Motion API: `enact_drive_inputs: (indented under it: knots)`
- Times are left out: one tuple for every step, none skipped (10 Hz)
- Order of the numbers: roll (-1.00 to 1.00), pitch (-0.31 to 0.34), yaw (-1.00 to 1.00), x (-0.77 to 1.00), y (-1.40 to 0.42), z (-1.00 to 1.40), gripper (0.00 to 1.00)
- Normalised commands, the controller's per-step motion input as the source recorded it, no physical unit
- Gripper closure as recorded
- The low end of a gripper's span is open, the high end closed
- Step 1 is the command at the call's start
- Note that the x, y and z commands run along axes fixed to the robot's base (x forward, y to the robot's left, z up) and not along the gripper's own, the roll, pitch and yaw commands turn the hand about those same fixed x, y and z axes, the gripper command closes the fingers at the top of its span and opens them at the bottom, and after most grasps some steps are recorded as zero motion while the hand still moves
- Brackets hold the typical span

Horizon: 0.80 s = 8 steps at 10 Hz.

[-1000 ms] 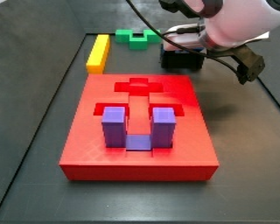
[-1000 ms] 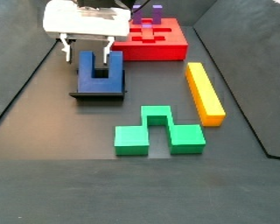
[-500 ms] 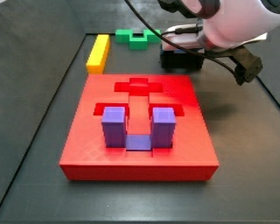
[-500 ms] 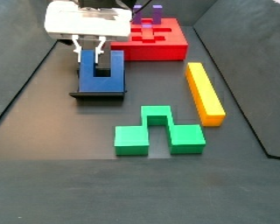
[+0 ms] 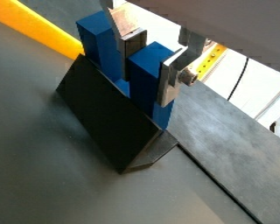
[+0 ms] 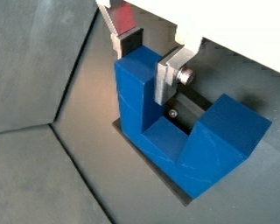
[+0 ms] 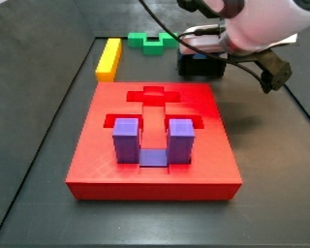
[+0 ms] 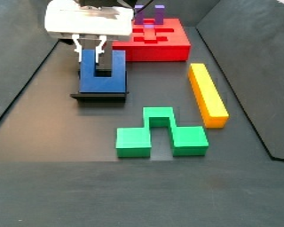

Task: Pick up the blue object. Move up. Place the blue object on the fixture. Regrasp the blue object. Move to above the board. Insert the blue object.
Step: Regrasp the blue object.

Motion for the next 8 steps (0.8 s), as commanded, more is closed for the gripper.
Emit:
enact_drive_inputs:
  knots:
    - [0.00,0.000,0.00,0.00,0.00,0.00,1.00]
    - [0.00,0.000,0.00,0.00,0.00,0.00,1.00]
    - [0.00,0.000,0.00,0.00,0.00,0.00,1.00]
    - [0.00,0.000,0.00,0.00,0.00,0.00,1.00]
    - [0.00,0.000,0.00,0.00,0.00,0.00,1.00]
    - [0.00,0.000,0.00,0.00,0.00,0.00,1.00]
    - [0.00,0.000,0.00,0.00,0.00,0.00,1.00]
    - [0.00,0.000,0.00,0.00,0.00,0.00,1.00]
